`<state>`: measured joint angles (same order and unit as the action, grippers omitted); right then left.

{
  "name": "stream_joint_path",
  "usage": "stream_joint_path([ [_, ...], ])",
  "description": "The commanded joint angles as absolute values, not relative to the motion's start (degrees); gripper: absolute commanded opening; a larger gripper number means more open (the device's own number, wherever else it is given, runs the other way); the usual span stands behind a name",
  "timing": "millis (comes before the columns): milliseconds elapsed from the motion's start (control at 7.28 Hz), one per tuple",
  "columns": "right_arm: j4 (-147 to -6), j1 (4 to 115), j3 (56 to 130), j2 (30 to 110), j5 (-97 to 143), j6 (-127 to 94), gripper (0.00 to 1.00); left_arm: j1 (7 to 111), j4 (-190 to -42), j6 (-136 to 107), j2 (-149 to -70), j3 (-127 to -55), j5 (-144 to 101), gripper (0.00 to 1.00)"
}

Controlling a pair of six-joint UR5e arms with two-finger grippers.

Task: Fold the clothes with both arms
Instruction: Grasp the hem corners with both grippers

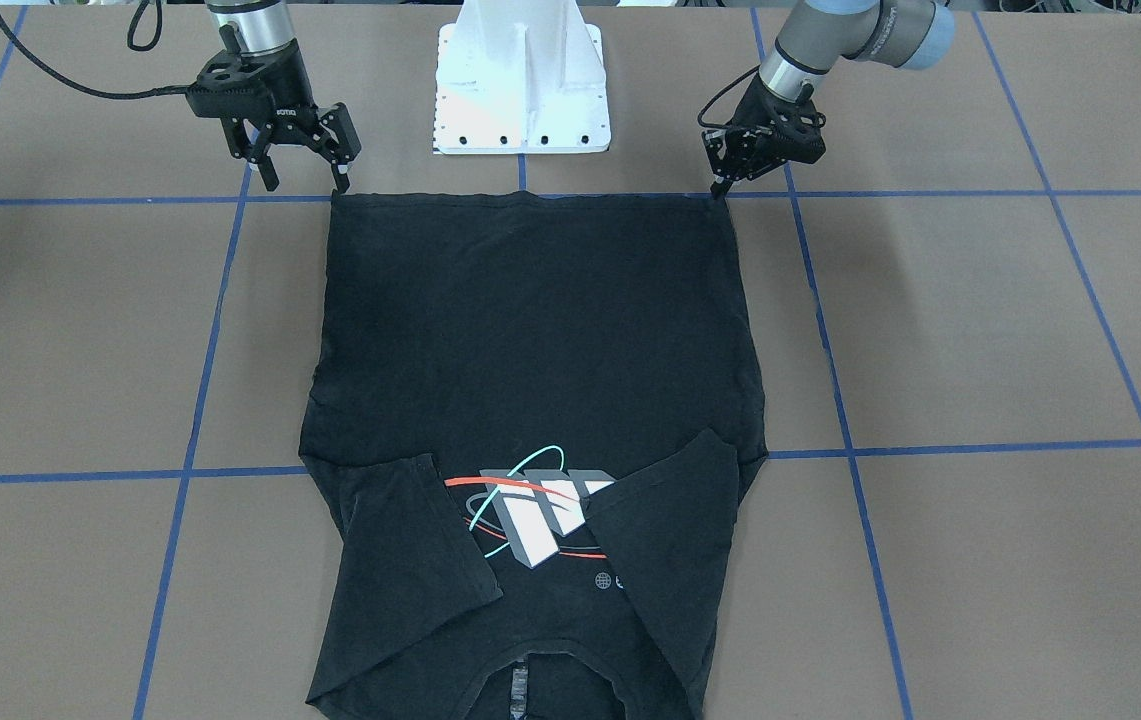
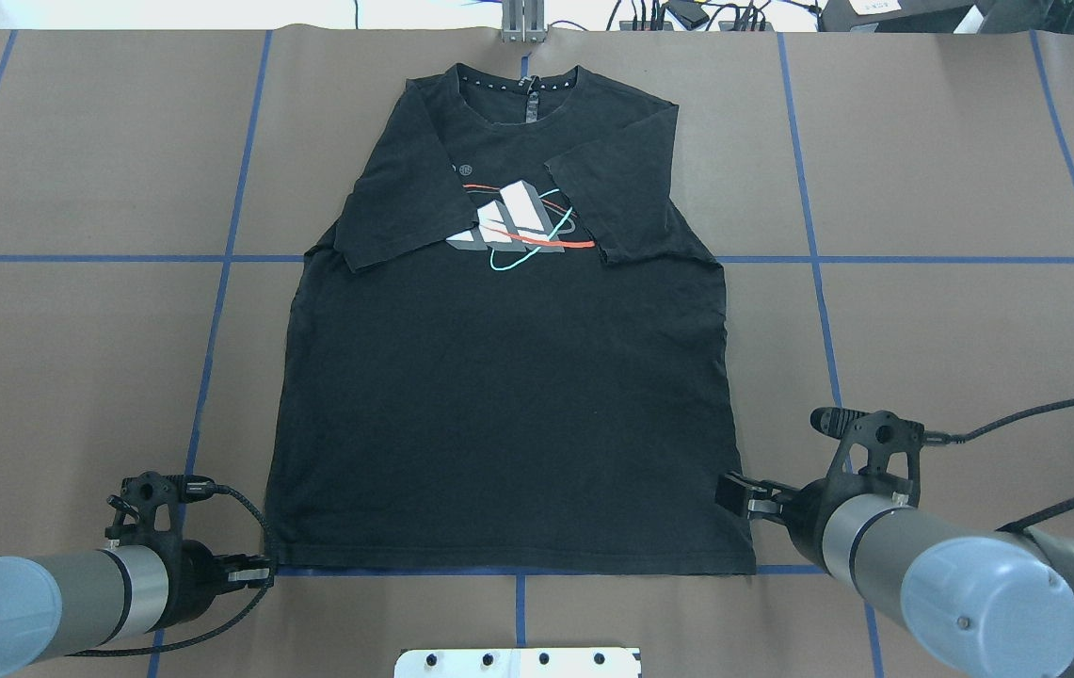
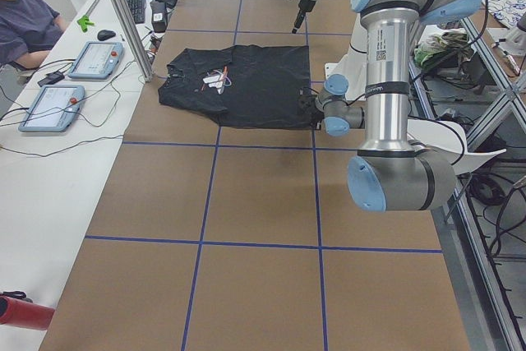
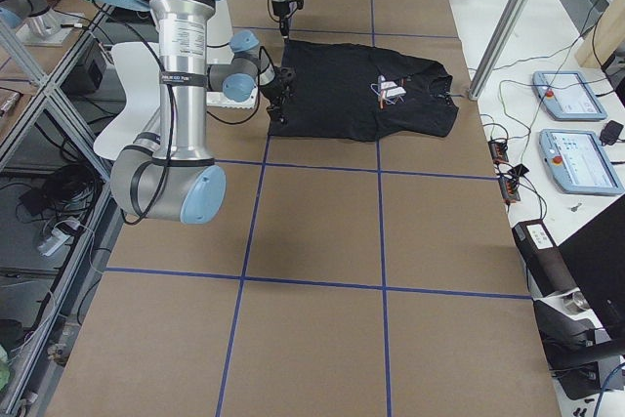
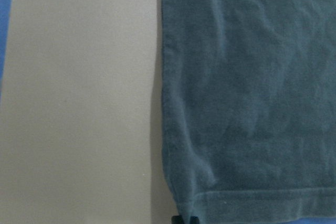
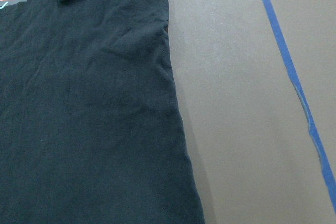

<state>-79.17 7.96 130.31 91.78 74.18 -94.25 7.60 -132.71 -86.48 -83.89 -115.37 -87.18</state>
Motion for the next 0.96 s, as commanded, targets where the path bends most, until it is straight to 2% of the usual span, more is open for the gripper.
stream_joint_path([
  [0, -79.19, 4.06, 129.73, 92.02, 69.37, -95.54, 1.00, 7.56, -132.80, -86.48, -84.20, -115.49, -87.19, 0.00],
  [550, -79.10, -1.31, 124.47, 91.93, 62.15, -99.22, 0.98, 7.65, -132.80, -86.57, -84.02, -118.21, -87.27, 0.00],
  [687, -79.10, -1.93, 123.15, 91.93, 61.09, -99.32, 0.94, 7.65, -132.80, -86.57, -84.11, -118.39, -87.28, 0.00],
  [824, -78.93, -3.76, 122.70, 92.02, 59.34, -102.62, 0.79, 7.65, -132.80, -86.57, -84.11, -118.48, -87.28, 0.00],
])
